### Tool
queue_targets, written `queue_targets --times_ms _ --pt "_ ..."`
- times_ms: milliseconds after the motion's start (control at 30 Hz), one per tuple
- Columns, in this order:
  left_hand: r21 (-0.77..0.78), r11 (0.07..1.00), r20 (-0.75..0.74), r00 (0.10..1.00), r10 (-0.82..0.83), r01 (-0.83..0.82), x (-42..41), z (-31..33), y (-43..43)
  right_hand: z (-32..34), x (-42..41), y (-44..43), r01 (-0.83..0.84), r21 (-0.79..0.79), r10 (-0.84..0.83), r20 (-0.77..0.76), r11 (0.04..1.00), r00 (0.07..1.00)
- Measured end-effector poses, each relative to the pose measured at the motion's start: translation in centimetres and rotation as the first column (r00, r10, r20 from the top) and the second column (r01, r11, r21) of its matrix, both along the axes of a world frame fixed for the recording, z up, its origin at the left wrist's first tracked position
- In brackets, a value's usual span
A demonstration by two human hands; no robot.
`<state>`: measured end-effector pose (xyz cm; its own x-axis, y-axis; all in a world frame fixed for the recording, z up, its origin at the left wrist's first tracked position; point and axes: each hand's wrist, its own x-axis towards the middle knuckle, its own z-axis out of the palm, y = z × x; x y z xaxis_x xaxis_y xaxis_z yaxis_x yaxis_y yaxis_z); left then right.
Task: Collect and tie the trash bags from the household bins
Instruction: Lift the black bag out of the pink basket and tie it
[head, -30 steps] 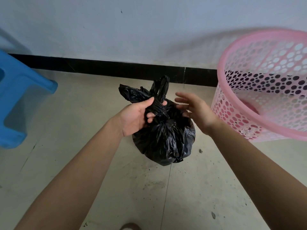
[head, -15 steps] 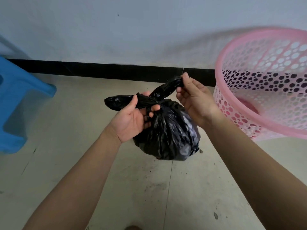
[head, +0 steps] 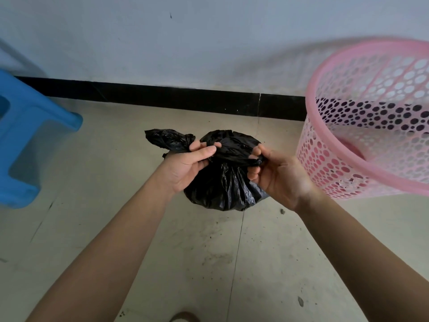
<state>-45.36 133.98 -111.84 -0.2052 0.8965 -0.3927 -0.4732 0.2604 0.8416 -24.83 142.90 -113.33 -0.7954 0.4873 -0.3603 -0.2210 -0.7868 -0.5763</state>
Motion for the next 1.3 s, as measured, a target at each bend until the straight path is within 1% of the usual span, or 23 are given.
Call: queue_targets --times_ms 67,133,233,300,367,433,500,567,633,700,767,833,933,967,1000,1033,1067,1100,1133,1200,1233,1267,1300 --pt "-0.036 0.997 -0.136 0.988 -0.071 0.067 -0.2 0.3 -0.2 -0.1 0.0 0.3 -0.092 0.233 0.033 0.247 0.968 0.968" --pt "-0.065 0.989 -0.265 0.953 -0.147 0.135 -0.5 0.7 -0.3 -0.2 0.2 0.7 -0.256 0.508 -0.027 0.484 0.822 0.875" --pt "-0.082 0.977 -0.354 0.91 -0.215 0.198 -0.6 1.7 -0.3 0.5 0.2 1.1 -0.328 0.721 -0.219 0.551 0.61 0.805" --pt "-0.077 0.959 -0.375 0.883 -0.283 0.274 -0.6 2.3 -0.2 1.2 -0.3 1.7 -0.349 0.746 -0.165 0.518 0.567 0.84" --pt "-0.091 0.935 -0.409 0.843 -0.35 0.343 -0.4 2.8 -0.1 1.6 -0.9 2.5 -0.441 0.738 0.018 0.503 0.51 0.864" --pt "-0.121 0.919 -0.458 0.8 -0.388 0.376 -0.4 3.3 -0.1 1.5 -1.3 3.1 -0.57 0.701 0.189 0.548 0.428 0.815" --pt "-0.164 0.921 -0.507 0.771 -0.386 0.353 -0.6 3.6 -0.3 1.6 -1.2 3.2 -0.661 0.639 0.248 0.618 0.393 0.746" --pt "-0.206 0.938 -0.57 0.745 -0.348 0.28 -0.8 3.1 -0.4 1.2 -1.1 2.8 -0.668 0.64 0.191 0.652 0.38 0.733" --pt "-0.229 0.966 -0.729 0.637 -0.25 0.117 -0.7 1.9 -0.4 0.6 -1.0 2.2 -0.645 0.655 0.126 0.657 0.394 0.744" --pt "-0.141 0.99 -0.832 0.544 -0.113 -0.01 -0.2 0.4 -0.4 0.1 -1.0 1.4 -0.635 0.674 0.083 0.658 0.379 0.748" --pt "-0.032 0.996 -0.87 0.493 0.01 -0.078 0.8 -0.6 -0.3 -0.5 -1.0 0.5 -0.611 0.729 0.03 0.635 0.308 0.772" --pt "0.046 0.987 -0.913 0.396 0.103 -0.151 1.7 -1.3 0.0 -0.9 -1.1 -0.3 -0.558 0.793 -0.03 0.581 0.246 0.813" --pt "0.066 0.984 -0.975 0.201 0.099 -0.167 2.5 -1.7 0.2 -1.2 -1.2 -0.8 -0.491 0.836 -0.093 0.524 0.245 0.847" --pt "0.027 0.984 -0.972 0.225 0.068 -0.178 2.4 -2.1 0.3 -1.4 -1.2 -0.8 -0.483 0.838 -0.108 0.521 0.253 0.847" --pt "-0.026 0.977 -0.935 0.352 0.052 -0.213 2.2 -2.5 0.3 -1.6 -1.1 -0.8 -0.479 0.835 -0.12 0.523 0.27 0.844" --pt "-0.087 0.961 -0.831 0.551 0.075 -0.262 2.3 -2.2 0.4 -1.8 -0.9 -0.8 -0.474 0.828 -0.128 0.527 0.3 0.84" --pt "-0.155 0.95 -0.66 0.744 0.105 -0.272 2.4 -1.9 0.5 -1.9 -0.8 -0.8 -0.466 0.82 -0.135 0.531 0.332 0.837" --pt "-0.185 0.951 -0.463 0.876 0.139 -0.248 2.5 -1.5 0.4 -2.0 -0.6 -0.8 -0.457 0.814 -0.143 0.532 0.359 0.835" --pt "-0.183 0.959 -0.317 0.936 0.151 -0.217 2.4 -1.3 0.3 -2.1 -0.5 -0.7 -0.446 0.81 -0.151 0.531 0.381 0.834" --pt "-0.164 0.972 -0.201 0.97 0.137 -0.171 2.3 -1.3 0.0 -2.1 -0.3 -0.7 -0.425 0.809 -0.168 0.524 0.407 0.835" --pt "-0.165 0.967 -0.258 0.955 0.146 -0.193 2.3 -1.5 -0.1 -2.2 -0.2 -0.7 -0.42 0.812 -0.179 0.521 0.405 0.835" --pt "-0.157 0.962 -0.423 0.895 0.139 -0.224 2.2 -1.7 -0.2 -2.3 -0.2 -0.8 -0.422 0.823 -0.195 0.517 0.38 0.833" --pt "-0.109 0.957 -0.629 0.764 0.143 -0.269 2.2 -2.1 -0.2 -2.4 -0.2 -0.9 -0.429 0.84 -0.219 0.511 0.333 0.831"
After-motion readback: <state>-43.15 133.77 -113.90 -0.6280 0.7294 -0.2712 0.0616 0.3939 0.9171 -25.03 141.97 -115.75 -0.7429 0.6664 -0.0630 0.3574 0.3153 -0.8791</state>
